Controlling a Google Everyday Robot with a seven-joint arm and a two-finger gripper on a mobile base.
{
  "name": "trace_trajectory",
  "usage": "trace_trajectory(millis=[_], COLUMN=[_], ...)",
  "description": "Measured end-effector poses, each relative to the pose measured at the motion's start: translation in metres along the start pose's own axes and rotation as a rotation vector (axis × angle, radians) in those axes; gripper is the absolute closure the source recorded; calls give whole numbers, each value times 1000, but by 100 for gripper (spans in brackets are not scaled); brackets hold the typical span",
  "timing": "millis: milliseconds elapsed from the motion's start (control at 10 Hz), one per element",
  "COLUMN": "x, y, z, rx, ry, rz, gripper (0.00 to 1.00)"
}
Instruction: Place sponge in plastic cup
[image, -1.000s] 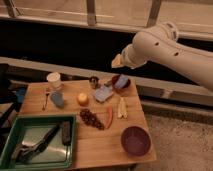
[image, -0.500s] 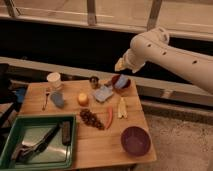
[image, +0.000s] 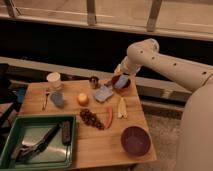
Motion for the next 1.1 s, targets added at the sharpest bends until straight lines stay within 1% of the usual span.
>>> trace_trajectory(millis=[200, 400, 500, 600, 800, 900, 1100], x=[0, -1, -5, -13, -35, -39, -40], y=[-4, -1, -4, -10, -24, -31, -46], z=[-1, 0, 3, 8, 27, 39, 76], rx=[2, -2, -2, -8, -26, -22, -10], ry=[-1, -2, -5, -11, -15, -14, 9], rz=[6, 8, 18, 33, 53, 55, 67], gripper=[37, 37, 37, 37, 37, 37, 37])
